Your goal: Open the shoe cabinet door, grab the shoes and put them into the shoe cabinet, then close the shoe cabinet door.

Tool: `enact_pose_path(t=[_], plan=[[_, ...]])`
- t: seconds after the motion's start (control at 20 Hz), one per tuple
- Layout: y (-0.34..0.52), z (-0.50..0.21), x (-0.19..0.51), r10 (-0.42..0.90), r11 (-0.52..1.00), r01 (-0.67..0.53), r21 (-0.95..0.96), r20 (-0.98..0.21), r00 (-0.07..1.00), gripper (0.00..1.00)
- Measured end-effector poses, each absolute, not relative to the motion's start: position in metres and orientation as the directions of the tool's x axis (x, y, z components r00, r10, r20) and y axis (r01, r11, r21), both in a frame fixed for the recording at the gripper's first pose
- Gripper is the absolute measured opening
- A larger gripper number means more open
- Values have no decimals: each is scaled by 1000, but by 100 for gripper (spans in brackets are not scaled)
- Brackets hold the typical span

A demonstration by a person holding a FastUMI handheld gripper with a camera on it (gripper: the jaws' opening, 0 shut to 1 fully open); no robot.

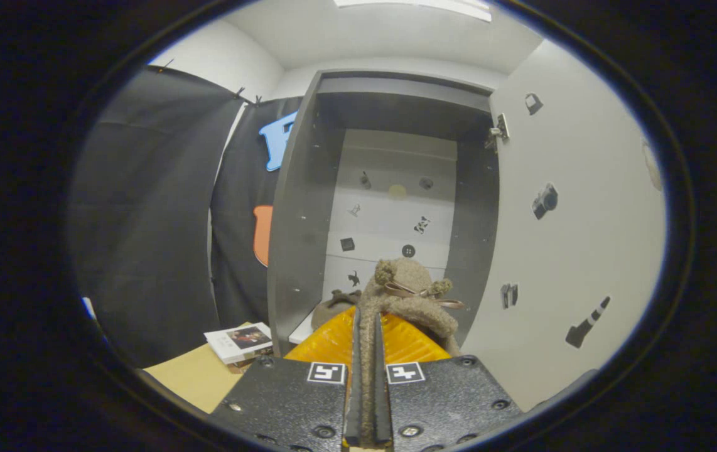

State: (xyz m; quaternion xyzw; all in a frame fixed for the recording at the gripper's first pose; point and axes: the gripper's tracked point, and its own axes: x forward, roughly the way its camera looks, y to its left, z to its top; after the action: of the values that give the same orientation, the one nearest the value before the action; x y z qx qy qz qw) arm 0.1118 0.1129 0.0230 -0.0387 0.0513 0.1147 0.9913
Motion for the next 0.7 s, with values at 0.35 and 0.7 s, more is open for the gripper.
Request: enact_pose_path(t=[0.35, 0.7], plan=[[111, -3, 236, 164, 985, -172, -18, -203, 965, 11], [103, -60, 345, 110, 974, -159, -162, -279, 954, 11]])
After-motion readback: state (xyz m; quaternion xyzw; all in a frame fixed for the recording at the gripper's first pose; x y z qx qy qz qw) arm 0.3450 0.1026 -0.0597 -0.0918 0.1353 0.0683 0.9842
